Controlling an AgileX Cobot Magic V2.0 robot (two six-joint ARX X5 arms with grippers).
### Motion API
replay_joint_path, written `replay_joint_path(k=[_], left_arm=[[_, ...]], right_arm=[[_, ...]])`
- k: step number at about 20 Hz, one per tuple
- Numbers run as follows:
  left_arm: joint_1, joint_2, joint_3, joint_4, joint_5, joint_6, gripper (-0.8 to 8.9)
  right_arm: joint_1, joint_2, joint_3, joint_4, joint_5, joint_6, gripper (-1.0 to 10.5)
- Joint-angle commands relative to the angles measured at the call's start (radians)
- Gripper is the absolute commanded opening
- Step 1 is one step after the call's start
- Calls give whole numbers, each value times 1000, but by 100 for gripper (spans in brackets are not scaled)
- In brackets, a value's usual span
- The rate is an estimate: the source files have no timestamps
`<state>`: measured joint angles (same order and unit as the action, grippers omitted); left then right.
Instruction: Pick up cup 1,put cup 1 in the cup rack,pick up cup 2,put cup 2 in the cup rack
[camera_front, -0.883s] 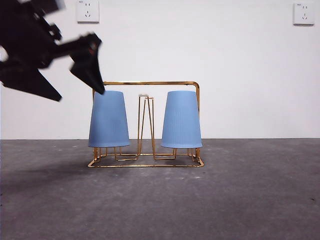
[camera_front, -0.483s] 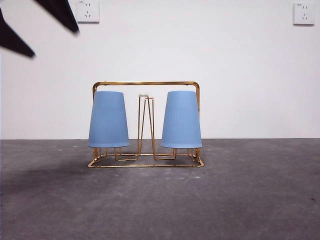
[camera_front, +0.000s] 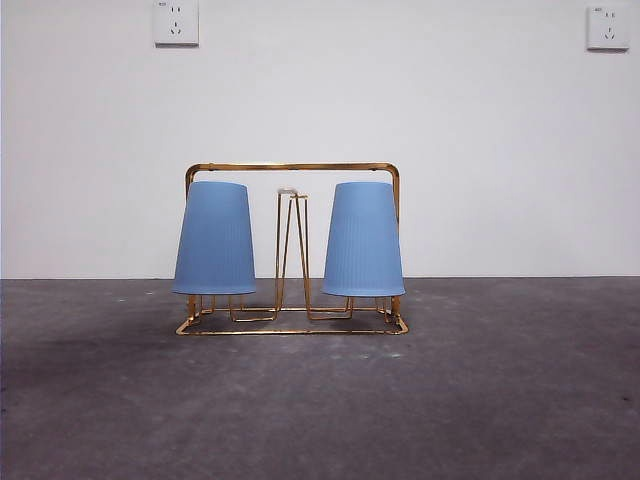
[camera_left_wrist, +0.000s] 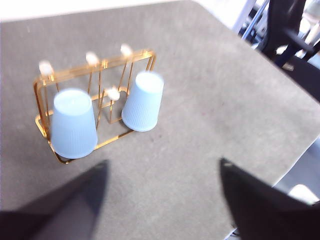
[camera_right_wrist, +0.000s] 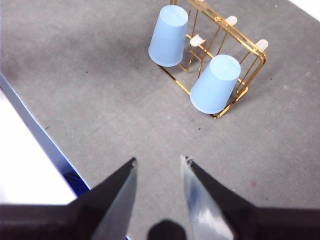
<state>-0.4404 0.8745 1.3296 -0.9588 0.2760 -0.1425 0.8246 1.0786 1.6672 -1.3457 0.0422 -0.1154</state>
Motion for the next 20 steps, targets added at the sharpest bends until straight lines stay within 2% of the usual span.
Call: replay_joint_path(k=[1, 2, 3, 4, 20], left_arm=[[2, 0, 29, -31, 5, 17, 50], [2, 0, 35, -40, 5, 18, -15], [2, 0, 35, -46, 5, 23, -8], [2, 0, 35, -58, 5, 26, -8], [2, 37, 35, -76, 5, 42, -3]], right_arm=[[1, -1, -6, -14, 0, 15, 154], [1, -1, -6, -24, 0, 29, 149], [1, -1, -6, -27, 0, 39, 100], [1, -2, -6, -27, 0, 37, -19], [1, -1, -6, -15, 0, 57, 2]])
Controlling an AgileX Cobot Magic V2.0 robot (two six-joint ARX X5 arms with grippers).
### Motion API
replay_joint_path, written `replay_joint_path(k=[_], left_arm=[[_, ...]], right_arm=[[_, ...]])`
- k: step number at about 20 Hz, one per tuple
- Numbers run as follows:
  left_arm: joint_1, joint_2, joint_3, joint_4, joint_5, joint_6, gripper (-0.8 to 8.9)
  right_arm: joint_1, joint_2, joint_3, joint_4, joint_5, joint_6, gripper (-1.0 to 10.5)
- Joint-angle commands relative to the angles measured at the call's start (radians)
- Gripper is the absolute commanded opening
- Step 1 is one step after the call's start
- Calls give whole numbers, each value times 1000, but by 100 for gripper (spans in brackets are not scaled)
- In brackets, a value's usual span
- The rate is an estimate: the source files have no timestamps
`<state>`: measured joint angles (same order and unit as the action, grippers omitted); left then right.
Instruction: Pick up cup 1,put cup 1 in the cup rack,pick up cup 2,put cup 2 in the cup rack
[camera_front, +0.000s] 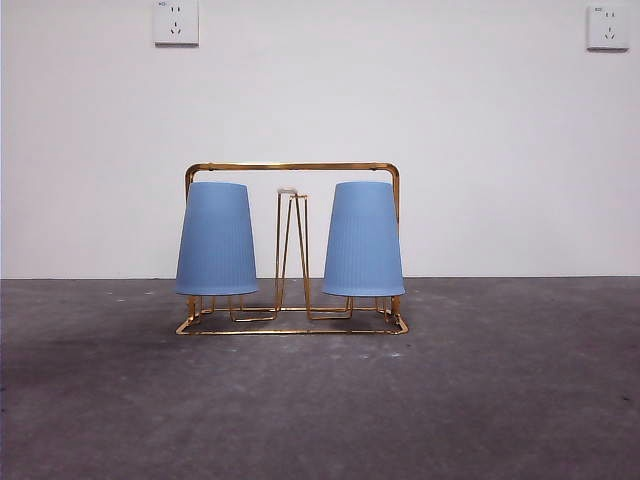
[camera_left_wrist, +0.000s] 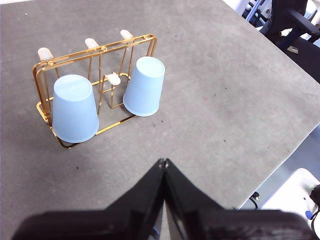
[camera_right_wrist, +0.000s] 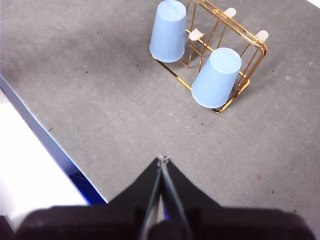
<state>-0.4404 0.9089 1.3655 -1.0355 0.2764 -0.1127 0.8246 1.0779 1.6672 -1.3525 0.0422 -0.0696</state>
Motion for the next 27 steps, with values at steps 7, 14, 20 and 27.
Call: replay_joint_path(k=[7, 14, 20, 27], left_arm=[[3, 12, 0, 58, -44, 59, -1], [80, -31, -4, 280, -171, 310, -1], [344, -257, -197, 526, -81, 452, -1], [418, -526, -732, 790, -120, 449, -1]], right_arm=[[1, 0, -6, -8, 0, 11, 2], [1, 0, -5, -8, 0, 11, 2], [1, 0, -6, -8, 0, 11, 2], [1, 0, -6, -8, 0, 11, 2]])
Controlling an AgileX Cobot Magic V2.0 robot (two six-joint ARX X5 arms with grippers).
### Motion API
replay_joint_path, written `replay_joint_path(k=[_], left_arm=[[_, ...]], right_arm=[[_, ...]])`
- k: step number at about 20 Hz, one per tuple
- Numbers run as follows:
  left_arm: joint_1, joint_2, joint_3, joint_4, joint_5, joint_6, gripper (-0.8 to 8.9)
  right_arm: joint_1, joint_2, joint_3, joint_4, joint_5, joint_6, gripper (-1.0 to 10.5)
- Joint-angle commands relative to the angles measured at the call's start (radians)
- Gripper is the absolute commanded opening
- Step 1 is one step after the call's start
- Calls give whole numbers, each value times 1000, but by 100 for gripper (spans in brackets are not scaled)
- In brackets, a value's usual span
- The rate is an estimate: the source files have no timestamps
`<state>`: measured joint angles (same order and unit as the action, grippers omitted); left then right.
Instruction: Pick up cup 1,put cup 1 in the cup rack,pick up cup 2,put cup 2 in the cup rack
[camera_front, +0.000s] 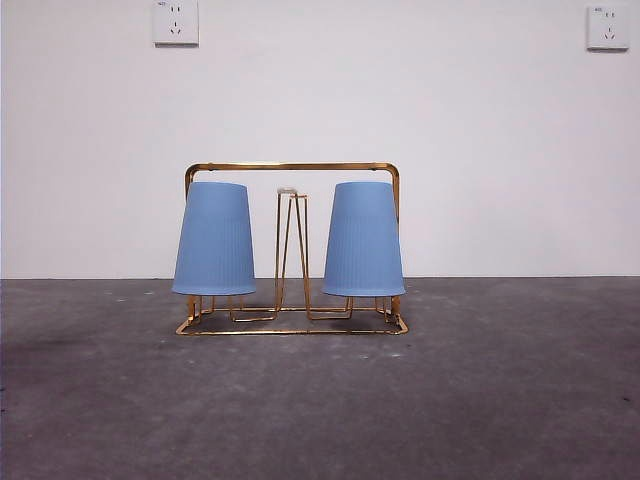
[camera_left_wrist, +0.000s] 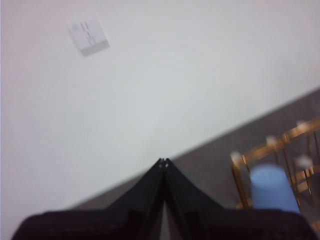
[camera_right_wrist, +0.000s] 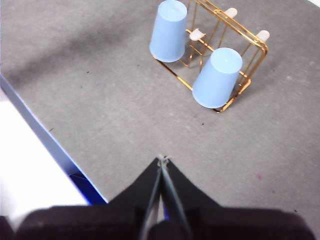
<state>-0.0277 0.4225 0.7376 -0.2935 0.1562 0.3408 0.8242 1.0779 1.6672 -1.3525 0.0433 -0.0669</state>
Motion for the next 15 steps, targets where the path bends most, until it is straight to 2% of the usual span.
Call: replay_joint_path(k=[1, 3, 7, 14, 15], left_arm=[[5, -67, -184, 90, 0, -5, -1], [5, -120, -327, 171, 0, -32, -1], [5, -234, -521, 228, -34, -87, -1], [6, -402, -728, 221, -53, -154, -1], [10, -421, -730, 162, -53, -160, -1]], right_arm=[[1, 0, -6, -8, -1, 8, 2], [1, 0, -6, -8, -1, 8, 2], [1, 0, -6, -8, -1, 8, 2], [1, 0, -6, -8, -1, 8, 2], [1, 0, -6, -8, -1, 8, 2]])
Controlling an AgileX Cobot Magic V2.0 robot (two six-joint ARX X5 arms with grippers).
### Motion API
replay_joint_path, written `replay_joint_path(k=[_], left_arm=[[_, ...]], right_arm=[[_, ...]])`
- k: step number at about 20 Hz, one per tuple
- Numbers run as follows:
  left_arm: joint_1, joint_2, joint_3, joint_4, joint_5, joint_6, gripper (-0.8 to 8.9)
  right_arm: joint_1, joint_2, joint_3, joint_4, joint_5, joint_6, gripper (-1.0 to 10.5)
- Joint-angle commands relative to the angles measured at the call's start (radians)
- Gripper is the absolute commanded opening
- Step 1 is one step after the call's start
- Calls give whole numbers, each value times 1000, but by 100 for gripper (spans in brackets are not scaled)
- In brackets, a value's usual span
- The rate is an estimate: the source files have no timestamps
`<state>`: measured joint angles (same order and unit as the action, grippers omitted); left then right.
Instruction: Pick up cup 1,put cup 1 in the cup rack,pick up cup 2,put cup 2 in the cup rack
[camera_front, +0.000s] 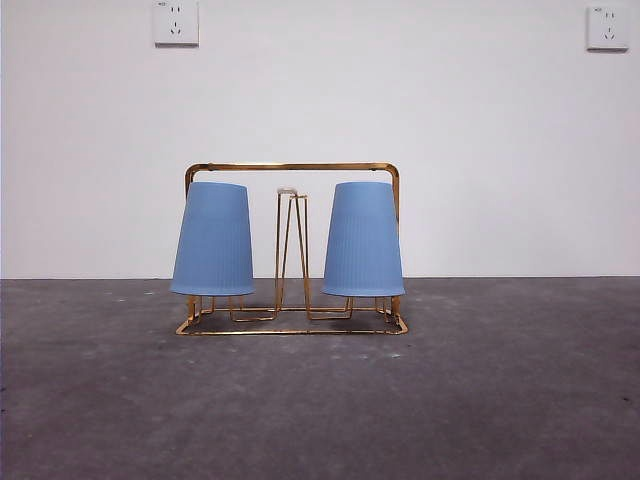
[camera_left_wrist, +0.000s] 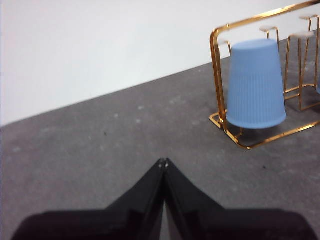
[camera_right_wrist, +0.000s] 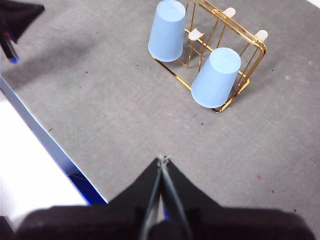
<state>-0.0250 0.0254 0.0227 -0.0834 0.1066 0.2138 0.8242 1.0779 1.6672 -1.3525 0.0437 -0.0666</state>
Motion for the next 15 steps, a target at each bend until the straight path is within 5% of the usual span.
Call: replay_joint_path(k=[1, 15], left_arm=[[8, -21, -15, -87, -7, -50, -1], [8, 24, -15, -77, 2, -72, -1]], right_arm=[[1, 0, -6, -8, -2, 8, 2], [1, 0, -5, -8, -1, 8, 2]])
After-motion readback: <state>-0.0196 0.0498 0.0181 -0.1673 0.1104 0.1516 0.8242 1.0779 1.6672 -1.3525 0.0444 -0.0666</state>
